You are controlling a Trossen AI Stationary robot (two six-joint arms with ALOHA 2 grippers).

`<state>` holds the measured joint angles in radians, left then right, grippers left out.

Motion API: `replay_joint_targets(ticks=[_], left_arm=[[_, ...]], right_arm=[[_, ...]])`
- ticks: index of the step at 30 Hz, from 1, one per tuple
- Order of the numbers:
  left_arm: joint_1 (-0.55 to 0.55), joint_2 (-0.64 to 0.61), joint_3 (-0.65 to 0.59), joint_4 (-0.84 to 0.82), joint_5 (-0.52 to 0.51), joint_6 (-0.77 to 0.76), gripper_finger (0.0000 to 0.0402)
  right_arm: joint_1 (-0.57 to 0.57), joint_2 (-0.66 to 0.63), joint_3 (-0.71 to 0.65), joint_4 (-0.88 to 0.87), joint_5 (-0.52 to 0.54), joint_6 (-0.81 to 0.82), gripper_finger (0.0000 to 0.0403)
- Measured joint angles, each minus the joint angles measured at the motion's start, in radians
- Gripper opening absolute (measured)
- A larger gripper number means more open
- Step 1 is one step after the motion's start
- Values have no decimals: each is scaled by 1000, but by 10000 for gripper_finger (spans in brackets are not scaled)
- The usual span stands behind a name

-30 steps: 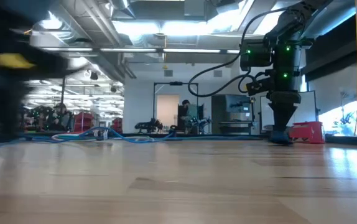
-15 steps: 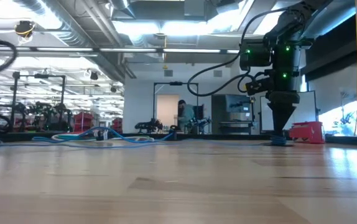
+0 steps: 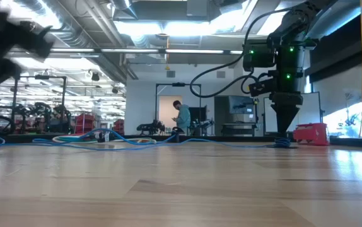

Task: Coil cords
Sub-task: Uncoil the blue wire from the black spool

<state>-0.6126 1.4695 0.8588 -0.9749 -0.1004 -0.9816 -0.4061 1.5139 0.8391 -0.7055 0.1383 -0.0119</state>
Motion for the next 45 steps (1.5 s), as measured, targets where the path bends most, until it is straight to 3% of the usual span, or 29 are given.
replay_joint_targets(ticks=[5,9,13,15,19,25,33,40,45], left_arm=[[82,-29,126,100,-261,235,165],[149,-25,147,352,-519,498,161],[220,-15,146,619,-575,829,161],[244,-16,147,717,-581,864,161],[286,-3,147,856,-561,957,161],[400,36,147,912,-528,922,161],[632,229,147,952,-192,829,161],[727,407,147,1064,-94,831,161],[767,459,147,1103,-81,831,161]], right_arm=[[0,0,0,3,0,0,152],[0,0,0,2,0,0,152],[0,0,0,-1,-9,0,152],[0,0,0,-4,-11,0,152],[0,0,0,0,-15,0,152],[0,0,0,7,-14,0,152],[0,0,0,35,-15,-19,152],[0,0,0,33,-15,-20,152],[0,0,0,32,-15,-20,152]])
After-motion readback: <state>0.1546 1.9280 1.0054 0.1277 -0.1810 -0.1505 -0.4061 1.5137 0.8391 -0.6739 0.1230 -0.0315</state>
